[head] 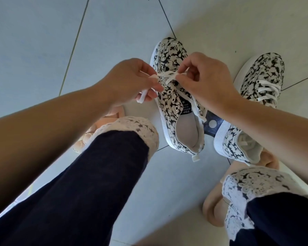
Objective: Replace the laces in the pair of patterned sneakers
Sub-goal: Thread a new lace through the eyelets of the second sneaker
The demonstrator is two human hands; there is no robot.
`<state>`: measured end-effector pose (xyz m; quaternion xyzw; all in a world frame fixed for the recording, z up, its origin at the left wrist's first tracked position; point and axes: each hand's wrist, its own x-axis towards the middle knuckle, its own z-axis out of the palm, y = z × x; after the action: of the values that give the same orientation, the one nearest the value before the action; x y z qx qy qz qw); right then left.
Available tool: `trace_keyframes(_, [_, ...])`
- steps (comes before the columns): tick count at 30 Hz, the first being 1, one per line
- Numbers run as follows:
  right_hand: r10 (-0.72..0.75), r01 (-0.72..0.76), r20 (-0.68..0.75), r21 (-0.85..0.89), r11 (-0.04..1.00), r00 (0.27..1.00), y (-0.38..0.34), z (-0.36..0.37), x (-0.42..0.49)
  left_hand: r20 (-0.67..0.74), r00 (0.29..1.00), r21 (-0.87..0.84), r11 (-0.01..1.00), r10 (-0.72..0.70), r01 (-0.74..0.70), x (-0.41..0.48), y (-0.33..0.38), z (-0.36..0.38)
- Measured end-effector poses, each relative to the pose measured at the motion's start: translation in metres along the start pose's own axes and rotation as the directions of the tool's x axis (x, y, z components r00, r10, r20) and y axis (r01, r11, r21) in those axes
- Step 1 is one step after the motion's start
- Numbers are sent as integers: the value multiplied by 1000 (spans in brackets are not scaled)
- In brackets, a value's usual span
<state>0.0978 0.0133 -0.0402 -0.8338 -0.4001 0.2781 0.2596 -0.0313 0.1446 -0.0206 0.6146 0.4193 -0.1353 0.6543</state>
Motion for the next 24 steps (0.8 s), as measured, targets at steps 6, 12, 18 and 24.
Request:
trace_keyframes(6, [36,-89,228,228,969,973,-16,-4,-10,-127,947,441,872,293,-211,-1,9,10])
trace_keyframes(12, [46,-73,194,138,988,980,-22,-2,-4,-101,974,98,976,204,-194,0,16,5])
trace_keyframes(18, [119,-148,155,197,969,981,-15,-8,3,260,963,-446,894,74,52,0,11,-8])
trace_keyframes(24, [98,-126,171,163,979,980,-19,-5,11,5,986,-175,971,168,-165,3,12,-9])
